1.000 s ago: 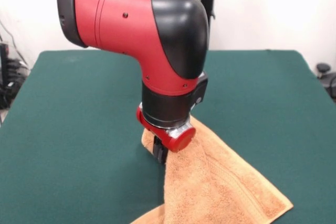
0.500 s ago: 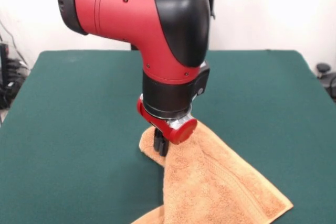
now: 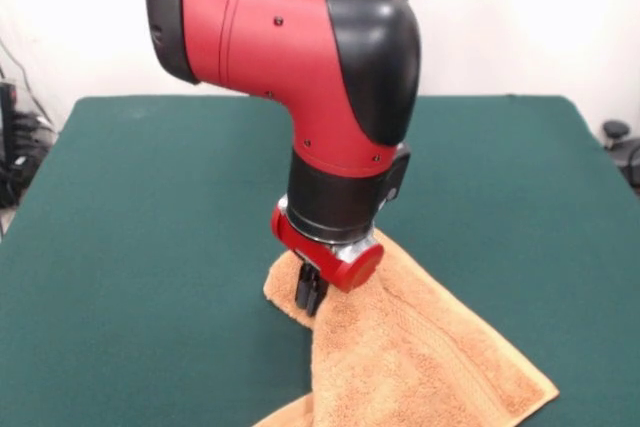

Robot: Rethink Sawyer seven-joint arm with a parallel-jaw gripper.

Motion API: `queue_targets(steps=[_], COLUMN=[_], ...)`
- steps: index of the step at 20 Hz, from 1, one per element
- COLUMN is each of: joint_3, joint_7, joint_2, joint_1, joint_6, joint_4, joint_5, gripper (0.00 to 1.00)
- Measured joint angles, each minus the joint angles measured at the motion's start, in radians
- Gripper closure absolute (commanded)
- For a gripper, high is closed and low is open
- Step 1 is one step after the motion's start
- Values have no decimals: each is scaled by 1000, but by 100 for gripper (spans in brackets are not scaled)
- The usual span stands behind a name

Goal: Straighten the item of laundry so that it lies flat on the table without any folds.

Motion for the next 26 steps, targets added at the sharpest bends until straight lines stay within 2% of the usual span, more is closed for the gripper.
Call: queue_targets(steps=[15, 16, 26], joint_3=[-22, -23, -36], joint_7=[0, 0, 0], joint_2=[7, 8, 21], joint_1=[13, 13, 12], joint_6=[-32, -33, -99], joint_4=[-4, -4, -13], joint_5=[2, 2, 2], gripper=[100, 0, 0])
